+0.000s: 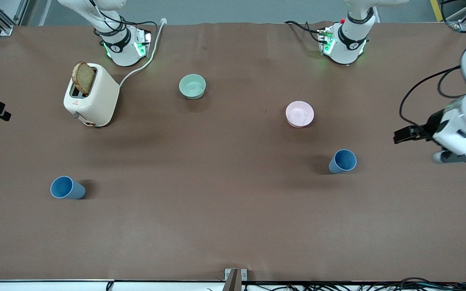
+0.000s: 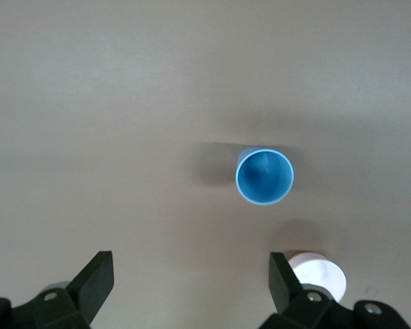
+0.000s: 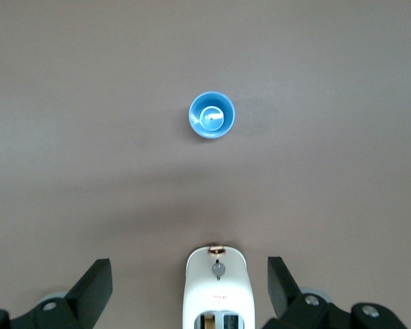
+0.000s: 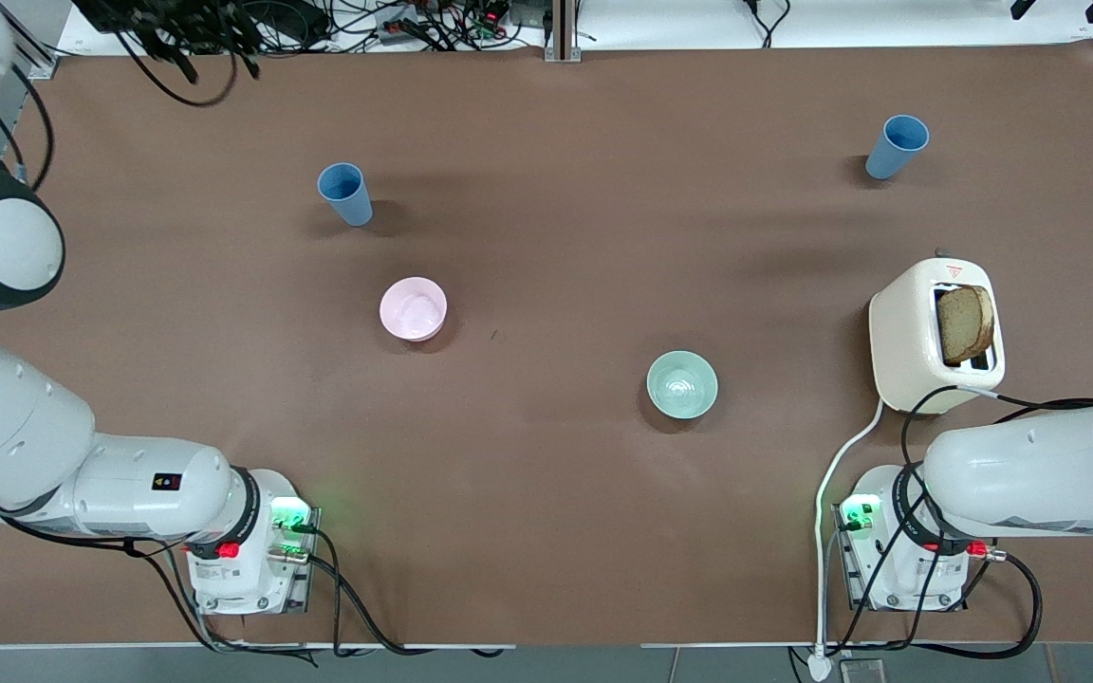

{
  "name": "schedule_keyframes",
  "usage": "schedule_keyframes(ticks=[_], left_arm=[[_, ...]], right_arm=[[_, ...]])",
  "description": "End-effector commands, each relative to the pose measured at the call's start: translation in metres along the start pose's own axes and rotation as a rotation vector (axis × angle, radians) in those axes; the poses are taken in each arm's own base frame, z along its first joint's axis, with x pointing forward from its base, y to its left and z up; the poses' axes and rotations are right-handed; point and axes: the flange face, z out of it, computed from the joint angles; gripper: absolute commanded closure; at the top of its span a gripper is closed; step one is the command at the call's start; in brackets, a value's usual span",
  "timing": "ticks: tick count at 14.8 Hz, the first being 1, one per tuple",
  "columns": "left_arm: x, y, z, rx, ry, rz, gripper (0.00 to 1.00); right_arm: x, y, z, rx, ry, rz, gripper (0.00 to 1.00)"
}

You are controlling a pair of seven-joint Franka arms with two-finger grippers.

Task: Stack blue cups with both arms
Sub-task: 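Move the left gripper toward the blue cup beside the pink bowl, then grasp the blue cup with the left gripper while the right gripper grasps the other cup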

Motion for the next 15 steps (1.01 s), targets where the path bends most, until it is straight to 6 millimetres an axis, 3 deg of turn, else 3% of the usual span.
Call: schedule_keyframes(ticks=[1, 3, 5, 8, 10, 14, 15], left_arm=[[-0.009, 0.005, 0.038, 0.022, 0.019, 0.019, 0.0], [-0.008, 0.009, 0.075, 0.021, 0.025, 0.025, 0.0], [0.001, 0.014, 0.119, 0.024, 0.013, 0.033, 0.0], [0.018, 0.028, 0.164, 0.021, 0.038, 0.046, 0.0], [0.023, 0.045, 0.181, 0.018, 0.061, 0.053, 0.0], [0.026, 0.044, 0.214, 0.024, 0.017, 0.052, 0.0], [0.025, 0.045, 0.222, 0.026, 0.004, 0.053, 0.0]], right_arm=[[0.028, 0.018, 0.037, 0.02, 0.006, 0.007, 0.0], [0.046, 0.042, 0.074, 0.056, 0.004, 0.016, 0.0], [0.065, 0.068, 0.125, 0.109, -0.001, 0.009, 0.0], [0.087, 0.087, 0.185, 0.128, 0.027, 0.013, 0.01], [0.098, 0.092, 0.223, 0.127, 0.037, 0.026, 0.02], [0.113, 0.093, 0.298, 0.17, 0.057, 0.052, 0.04], [0.115, 0.089, 0.307, 0.178, 0.06, 0.055, 0.05]])
